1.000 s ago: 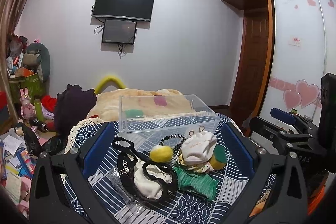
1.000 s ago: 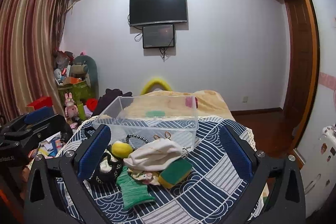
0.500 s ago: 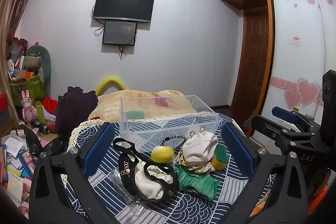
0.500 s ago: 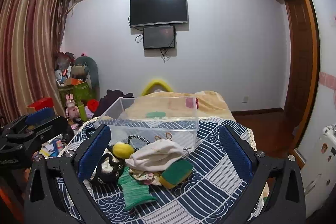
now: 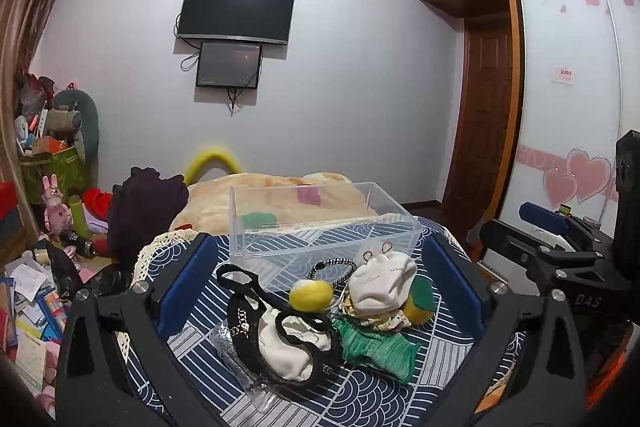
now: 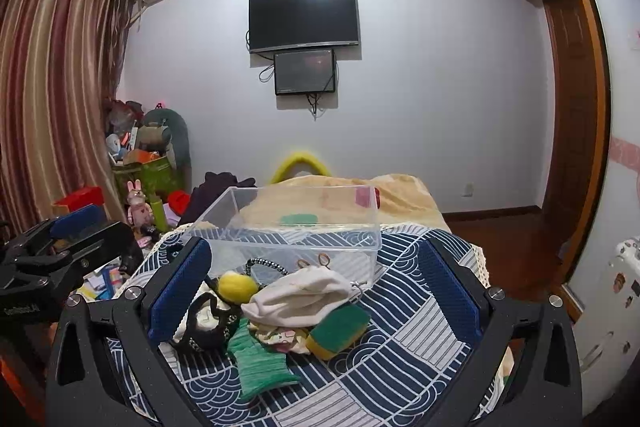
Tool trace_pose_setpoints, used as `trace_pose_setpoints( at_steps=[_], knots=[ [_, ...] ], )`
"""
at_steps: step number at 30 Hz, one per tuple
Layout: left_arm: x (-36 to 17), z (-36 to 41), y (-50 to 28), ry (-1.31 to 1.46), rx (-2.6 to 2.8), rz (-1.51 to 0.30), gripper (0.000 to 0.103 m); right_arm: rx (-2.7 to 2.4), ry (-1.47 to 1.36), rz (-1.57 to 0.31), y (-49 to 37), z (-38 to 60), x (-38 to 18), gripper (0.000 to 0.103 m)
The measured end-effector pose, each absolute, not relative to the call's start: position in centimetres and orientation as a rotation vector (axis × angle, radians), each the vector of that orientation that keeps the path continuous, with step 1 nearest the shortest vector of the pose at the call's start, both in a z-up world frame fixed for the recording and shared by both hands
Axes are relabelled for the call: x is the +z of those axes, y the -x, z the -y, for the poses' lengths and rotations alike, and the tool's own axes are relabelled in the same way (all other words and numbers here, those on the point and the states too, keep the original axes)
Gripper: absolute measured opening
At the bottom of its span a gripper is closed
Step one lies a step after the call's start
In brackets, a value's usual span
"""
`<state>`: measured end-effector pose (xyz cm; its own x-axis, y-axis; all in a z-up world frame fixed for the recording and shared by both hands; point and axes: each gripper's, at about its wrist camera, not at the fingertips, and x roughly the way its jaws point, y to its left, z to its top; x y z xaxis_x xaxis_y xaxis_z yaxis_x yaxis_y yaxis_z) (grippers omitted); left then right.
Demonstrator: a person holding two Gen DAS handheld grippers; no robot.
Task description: Organize soft objects
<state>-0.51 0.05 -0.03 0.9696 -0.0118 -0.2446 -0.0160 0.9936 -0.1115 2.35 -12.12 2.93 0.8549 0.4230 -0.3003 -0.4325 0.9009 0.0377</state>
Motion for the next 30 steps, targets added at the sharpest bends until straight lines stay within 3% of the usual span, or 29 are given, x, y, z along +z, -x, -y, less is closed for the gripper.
trace_pose_setpoints(
  at_steps=[20,24,28,30],
  knots=[
    [-0.4,-0.5,0.3,0.11,0.015,-0.251,0.101,0.45,0.046,-0.326,-3.0,11.9,2.2,0.102],
    [-1.1,-1.1,-0.7,0.113,0.021,-0.293,0.086,0.459,0.053,-0.353,-3.6,11.8,1.7,0.093],
    [-2.2,-2.1,-2.1,0.128,0.033,-0.346,0.078,0.471,0.053,-0.409,-4.8,11.8,0.6,0.08],
    [-2.9,-2.8,-2.8,0.141,0.042,-0.372,0.078,0.474,0.048,-0.435,-5.4,11.9,0.2,0.079]
  ],
)
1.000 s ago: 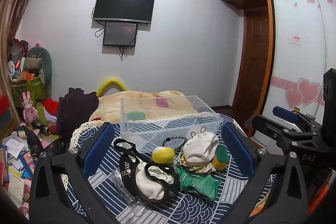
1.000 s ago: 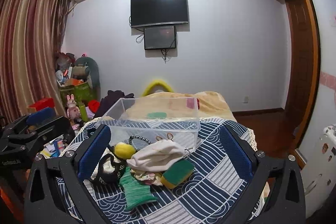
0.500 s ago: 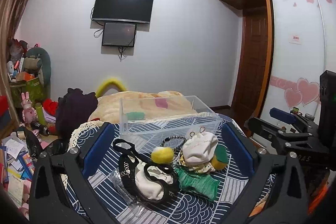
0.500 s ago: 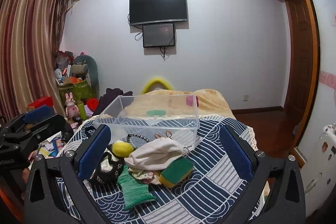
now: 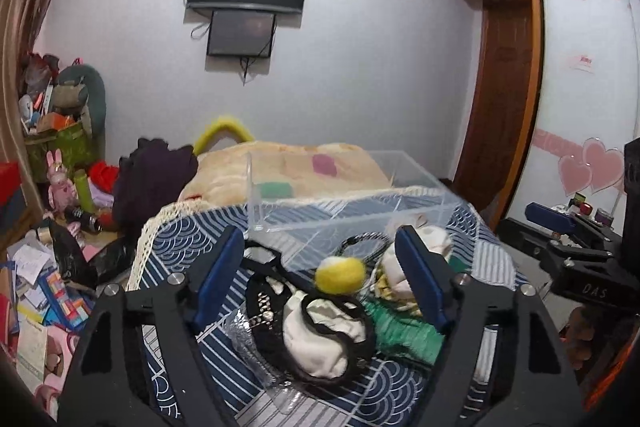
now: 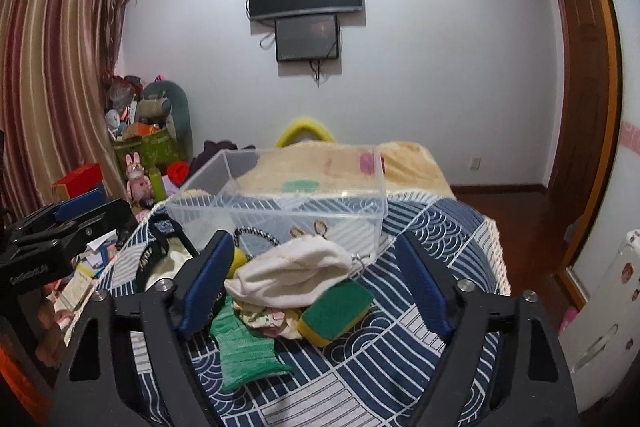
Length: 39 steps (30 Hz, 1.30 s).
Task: Organize soft objects
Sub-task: 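Grasp the black strap bag with the left tool while the right tool grasps the white cloth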
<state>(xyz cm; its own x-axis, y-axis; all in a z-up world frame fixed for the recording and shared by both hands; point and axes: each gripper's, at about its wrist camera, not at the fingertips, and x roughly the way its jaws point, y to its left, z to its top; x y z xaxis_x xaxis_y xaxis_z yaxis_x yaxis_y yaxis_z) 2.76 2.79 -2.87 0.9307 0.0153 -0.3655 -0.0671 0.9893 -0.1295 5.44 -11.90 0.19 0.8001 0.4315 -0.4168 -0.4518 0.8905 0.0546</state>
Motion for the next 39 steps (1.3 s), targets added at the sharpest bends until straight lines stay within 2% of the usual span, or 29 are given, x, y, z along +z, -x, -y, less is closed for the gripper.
trace_pose_setpoints(
  at_steps=[3,8,10,15,21,28,35,36,38,39],
  knots=[
    [-4.0,-3.9,-3.7,0.16,0.062,-0.414,0.077,0.478,0.037,-0.47,-6.2,12.1,-0.6,0.075],
    [-6.5,-5.6,-5.4,0.182,0.085,-0.492,0.063,0.487,0.034,-0.512,-7.1,11.8,-1.6,0.074],
    [-7.6,-6.2,-6.0,0.194,0.089,-0.53,0.055,0.495,0.042,-0.526,-7.4,11.4,-1.9,0.074],
    [-9.4,-7.0,-7.2,0.221,0.074,-0.589,0.052,0.511,0.06,-0.559,-8.4,10.2,-2.5,0.074],
    [-10.8,-7.1,-8.1,0.252,0.047,-0.634,0.027,0.523,0.086,-0.607,-9.8,8.8,-3.7,0.074],
    [-10.6,-7.2,-7.8,0.254,0.038,-0.608,0.019,0.519,0.085,-0.621,-10.0,8.9,-3.7,0.074],
    [-8.9,-6.7,-6.8,0.242,0.027,-0.559,0.016,0.527,0.126,-0.655,-11.1,8.1,-4.4,0.074],
    [-8.5,-6.6,-6.6,0.24,0.028,-0.548,0.015,0.53,0.124,-0.659,-11.3,8.2,-4.5,0.073],
    [-7.9,-6.5,-6.4,0.24,0.027,-0.532,0.015,0.53,0.121,-0.664,-11.6,8.2,-4.4,0.051],
    [-7.7,-6.4,-6.4,0.241,0.028,-0.524,0.015,0.531,0.125,-0.669,-11.7,8.1,-4.4,0.046]
  ],
)
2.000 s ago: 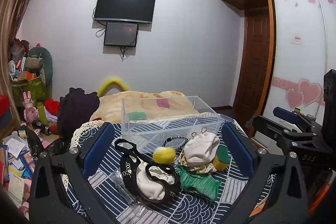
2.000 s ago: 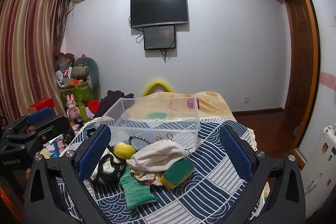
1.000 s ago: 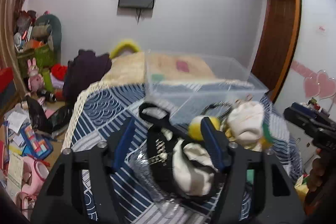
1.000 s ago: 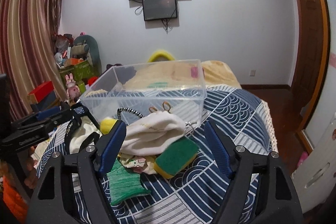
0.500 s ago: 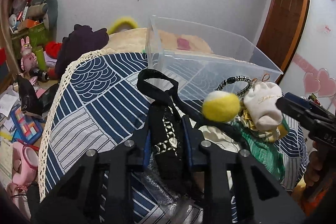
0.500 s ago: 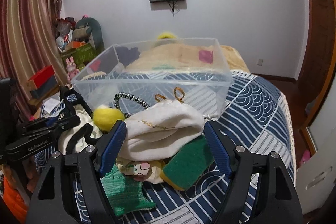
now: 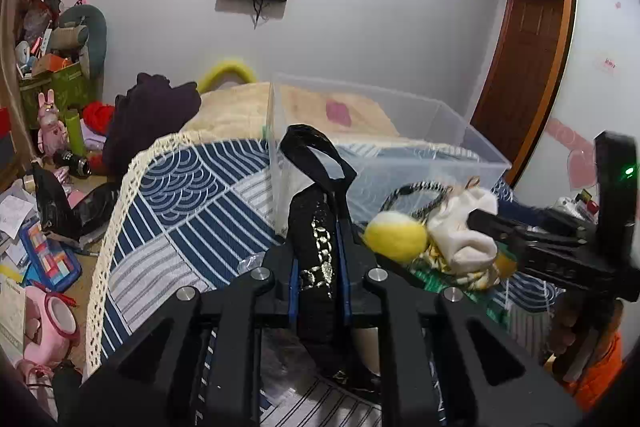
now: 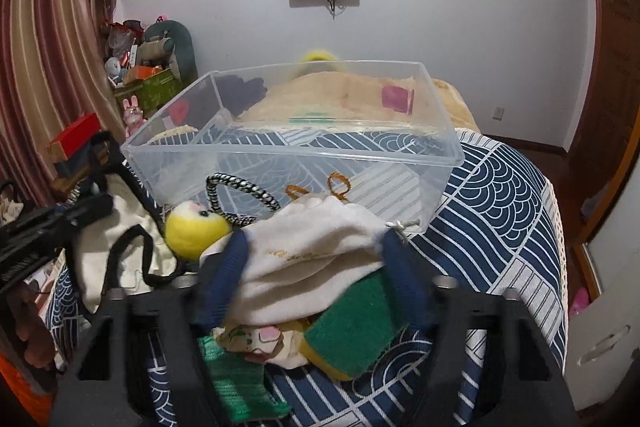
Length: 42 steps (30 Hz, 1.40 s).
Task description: Organize soft objects
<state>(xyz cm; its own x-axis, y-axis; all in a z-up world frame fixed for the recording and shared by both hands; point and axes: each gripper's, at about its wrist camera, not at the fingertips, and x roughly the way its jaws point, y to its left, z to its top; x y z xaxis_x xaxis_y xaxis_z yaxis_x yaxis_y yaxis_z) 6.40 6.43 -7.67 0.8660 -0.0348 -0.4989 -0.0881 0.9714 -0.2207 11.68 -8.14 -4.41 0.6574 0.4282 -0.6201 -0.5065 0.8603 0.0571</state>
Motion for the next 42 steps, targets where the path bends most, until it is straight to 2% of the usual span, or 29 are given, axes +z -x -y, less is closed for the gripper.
trace_pose_setpoints(
  at_steps=[3,4,5,8,20,34,39,40,42],
  knots=[
    [-7.0,-6.4,-6.4,0.238,0.031,-0.507,0.014,0.536,0.128,-0.679,-11.8,8.2,-4.5,0.029],
    [-6.7,-6.3,-6.3,0.234,0.031,-0.501,0.014,0.536,0.129,-0.675,-11.7,8.3,-4.5,0.018],
    [-6.6,-6.3,-6.3,0.232,0.031,-0.498,0.014,0.539,0.127,-0.672,-11.6,8.4,-4.4,0.011],
    [-6.0,-6.5,-6.5,0.228,0.026,-0.485,0.014,0.539,0.121,-0.647,-11.1,8.5,-3.9,0.006],
    [-2.4,-6.3,-5.7,0.211,0.035,-0.393,0.014,0.535,0.092,-0.507,-8.9,9.4,0.2,0.005],
    [0.0,-7.8,-9.1,0.251,0.053,-0.358,0.014,0.514,0.107,-0.374,-9.4,8.6,4.4,0.005],
    [0.7,-8.0,-9.7,0.242,0.069,-0.343,0.014,0.519,0.133,-0.426,-10.1,8.6,3.4,0.005],
    [0.8,-8.0,-9.7,0.24,0.07,-0.339,0.014,0.514,0.142,-0.457,-10.1,8.9,2.6,0.007],
    [0.8,-8.1,-9.6,0.238,0.071,-0.333,0.014,0.513,0.156,-0.513,-10.4,9.2,1.4,0.017]
  ],
)
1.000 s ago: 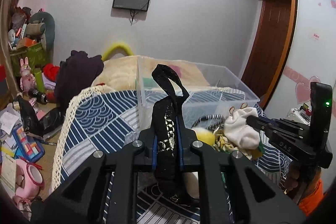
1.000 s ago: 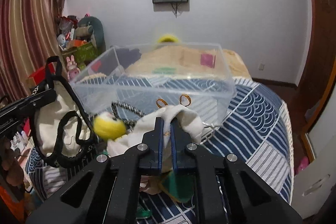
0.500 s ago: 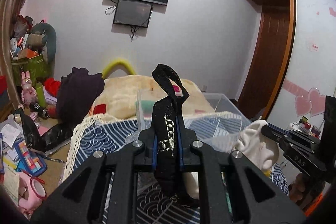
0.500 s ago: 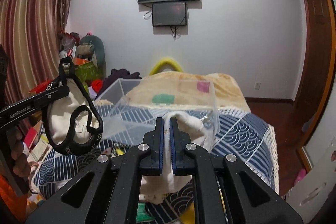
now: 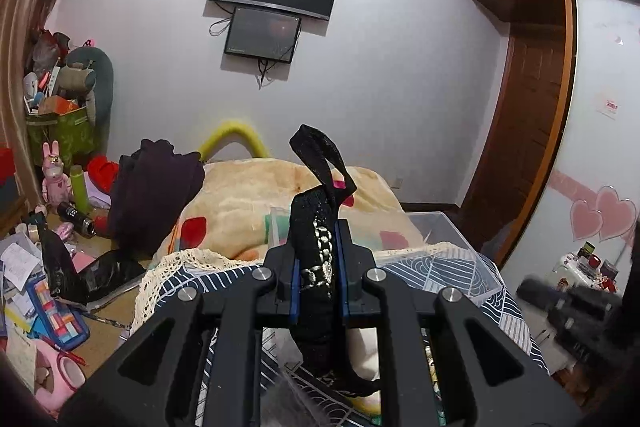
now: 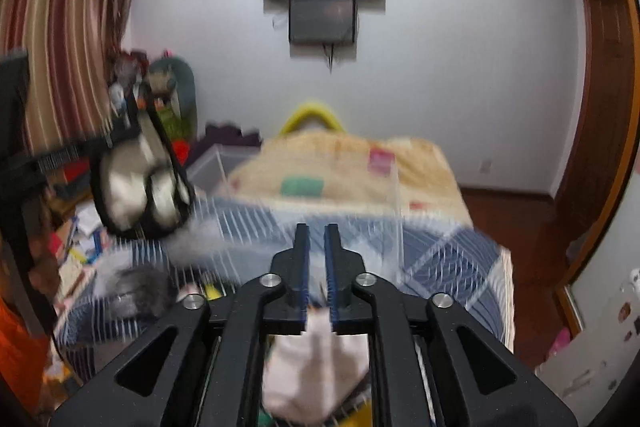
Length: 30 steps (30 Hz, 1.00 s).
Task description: Organize soft objects
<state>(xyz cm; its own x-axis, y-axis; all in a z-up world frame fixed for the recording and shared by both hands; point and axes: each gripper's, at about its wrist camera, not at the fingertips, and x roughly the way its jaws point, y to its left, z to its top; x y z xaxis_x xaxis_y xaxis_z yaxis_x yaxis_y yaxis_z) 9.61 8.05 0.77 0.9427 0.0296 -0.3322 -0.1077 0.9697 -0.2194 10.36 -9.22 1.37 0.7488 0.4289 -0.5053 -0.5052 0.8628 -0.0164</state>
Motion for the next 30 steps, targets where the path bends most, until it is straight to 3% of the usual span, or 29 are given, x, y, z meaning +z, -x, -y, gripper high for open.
trace_pose_setpoints(
  at_steps=[2,3,7,12,13,14,16,30],
  knots=[
    [0.9,-8.0,-9.8,0.236,0.068,-0.334,0.014,0.505,0.171,-0.564,-10.4,9.6,-0.1,0.043],
    [0.9,-7.9,-9.8,0.232,0.068,-0.334,0.014,0.498,0.181,-0.584,-10.4,9.8,-1.0,0.047],
    [1.2,-7.4,-10.1,0.211,0.074,-0.331,0.014,0.491,0.211,-0.665,-10.5,10.2,-3.4,0.055],
    [1.5,-7.1,-10.6,0.198,0.069,-0.333,0.014,0.501,0.225,-0.762,-11.7,9.7,-6.3,0.054],
    [1.6,-6.9,-10.7,0.189,0.073,-0.334,0.014,0.507,0.222,-0.771,-11.7,9.7,-6.6,0.047],
    [1.6,-6.8,-10.9,0.185,0.074,-0.334,0.014,0.512,0.221,-0.771,-11.8,9.7,-6.7,0.031],
    [1.8,-6.7,-11.2,0.182,0.075,-0.331,0.014,0.499,0.242,-0.758,-11.6,9.5,-6.7,0.01],
    [1.0,-6.6,-15.1,0.168,0.138,-0.337,0.014,0.505,0.195,-0.532,-10.5,9.9,0.0,0.006]
  ],
)
